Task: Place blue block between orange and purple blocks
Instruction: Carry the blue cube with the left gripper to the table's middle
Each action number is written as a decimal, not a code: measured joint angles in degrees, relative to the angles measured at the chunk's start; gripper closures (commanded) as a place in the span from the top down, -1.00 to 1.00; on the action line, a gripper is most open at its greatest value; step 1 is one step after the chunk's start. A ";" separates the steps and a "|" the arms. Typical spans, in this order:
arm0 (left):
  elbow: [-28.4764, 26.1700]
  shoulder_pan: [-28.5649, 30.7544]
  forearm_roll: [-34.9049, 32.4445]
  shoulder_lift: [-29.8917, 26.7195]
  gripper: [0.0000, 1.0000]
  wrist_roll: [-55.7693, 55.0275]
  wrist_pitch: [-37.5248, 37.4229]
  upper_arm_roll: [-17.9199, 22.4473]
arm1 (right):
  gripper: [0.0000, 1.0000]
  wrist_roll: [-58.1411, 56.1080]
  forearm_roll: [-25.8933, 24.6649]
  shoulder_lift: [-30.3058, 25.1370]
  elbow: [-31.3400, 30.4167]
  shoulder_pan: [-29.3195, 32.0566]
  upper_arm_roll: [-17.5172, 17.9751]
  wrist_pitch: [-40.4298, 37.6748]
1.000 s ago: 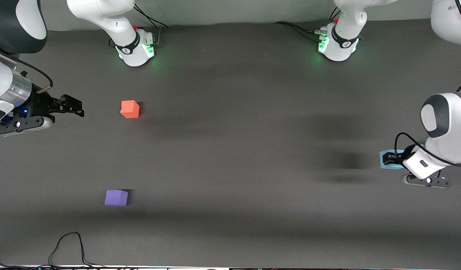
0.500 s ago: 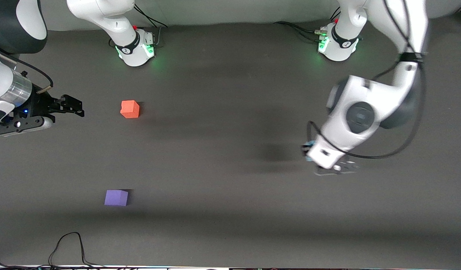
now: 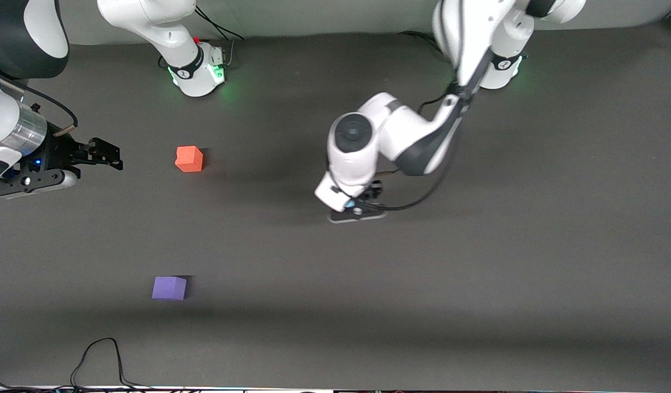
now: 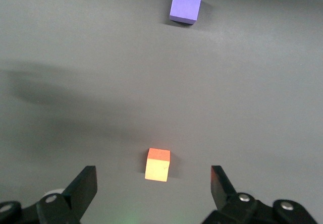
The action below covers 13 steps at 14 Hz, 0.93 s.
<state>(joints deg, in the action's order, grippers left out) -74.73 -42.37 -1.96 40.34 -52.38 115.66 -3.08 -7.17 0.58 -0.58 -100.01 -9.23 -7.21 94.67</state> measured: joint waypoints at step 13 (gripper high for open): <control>8.46 -6.36 -3.48 16.11 1.00 -3.11 8.81 0.64 | 1.00 0.00 0.00 0.01 -0.42 -0.02 0.02 0.02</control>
<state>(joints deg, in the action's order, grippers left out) -66.27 -48.72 -5.44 56.45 -55.49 124.47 -2.43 -7.17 0.58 -0.57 -100.43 -9.25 -7.20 94.69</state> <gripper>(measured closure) 0.185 0.000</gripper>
